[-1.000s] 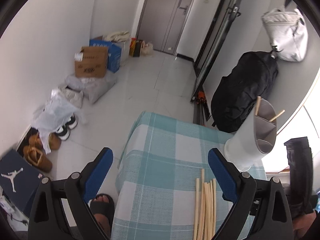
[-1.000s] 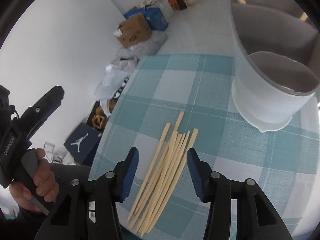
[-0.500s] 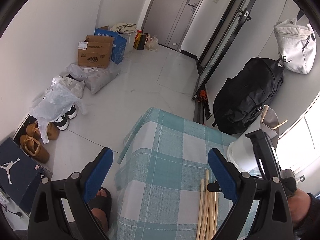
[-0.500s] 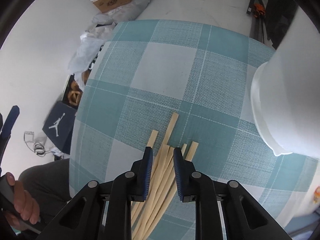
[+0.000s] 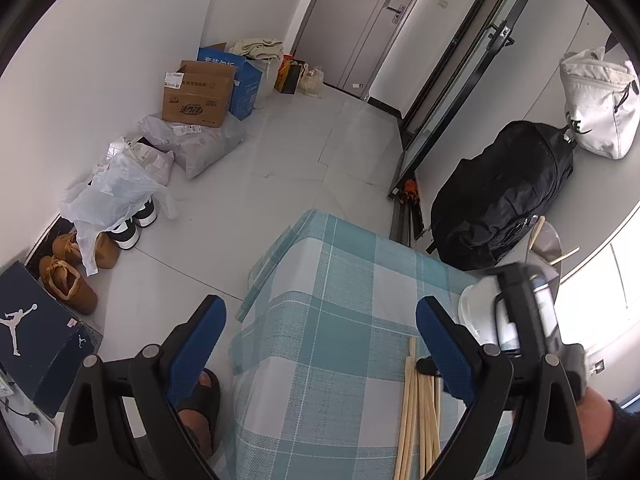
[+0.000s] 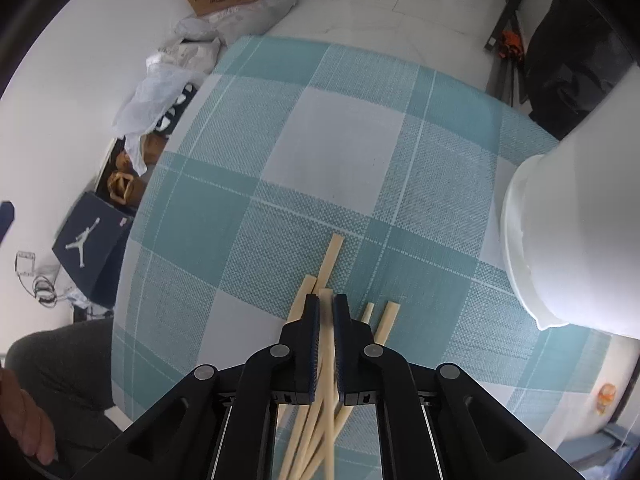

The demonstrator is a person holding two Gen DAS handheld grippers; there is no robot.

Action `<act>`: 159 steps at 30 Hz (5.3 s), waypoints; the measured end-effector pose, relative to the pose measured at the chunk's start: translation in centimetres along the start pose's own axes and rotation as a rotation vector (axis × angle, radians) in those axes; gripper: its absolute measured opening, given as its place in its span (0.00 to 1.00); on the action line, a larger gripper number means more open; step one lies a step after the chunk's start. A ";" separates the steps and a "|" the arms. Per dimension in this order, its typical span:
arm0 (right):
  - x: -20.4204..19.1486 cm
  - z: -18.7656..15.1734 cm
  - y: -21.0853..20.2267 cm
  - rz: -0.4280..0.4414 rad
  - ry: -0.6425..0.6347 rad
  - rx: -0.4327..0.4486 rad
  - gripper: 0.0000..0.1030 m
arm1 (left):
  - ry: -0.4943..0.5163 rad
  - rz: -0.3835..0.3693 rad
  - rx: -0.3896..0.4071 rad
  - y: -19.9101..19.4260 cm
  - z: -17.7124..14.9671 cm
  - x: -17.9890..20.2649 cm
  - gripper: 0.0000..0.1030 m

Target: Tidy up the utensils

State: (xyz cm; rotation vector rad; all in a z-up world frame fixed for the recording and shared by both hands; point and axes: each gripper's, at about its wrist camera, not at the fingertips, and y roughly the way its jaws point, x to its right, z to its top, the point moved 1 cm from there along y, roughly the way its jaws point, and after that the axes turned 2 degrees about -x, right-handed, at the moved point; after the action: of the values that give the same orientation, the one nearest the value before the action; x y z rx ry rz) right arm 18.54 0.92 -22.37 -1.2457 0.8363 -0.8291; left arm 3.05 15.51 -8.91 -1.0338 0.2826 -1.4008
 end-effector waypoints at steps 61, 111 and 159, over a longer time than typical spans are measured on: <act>14.1 -14.4 -16.1 0.315 0.210 0.785 0.06 | 0.422 0.124 -0.526 11.7 -5.2 11.4 0.02; 13.8 -7.7 -33.1 0.071 0.099 1.145 0.06 | 0.213 -0.206 0.469 -7.8 9.9 24.6 0.02; 17.3 -3.9 -21.4 0.141 0.072 0.983 0.06 | 0.477 -0.452 0.266 1.2 7.0 23.9 0.02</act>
State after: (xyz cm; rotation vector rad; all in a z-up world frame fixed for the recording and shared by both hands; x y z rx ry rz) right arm 21.45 -18.90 -3.10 -0.2876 0.4460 -0.9909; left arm 14.08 -2.98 3.62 -0.5484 0.2058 -2.0333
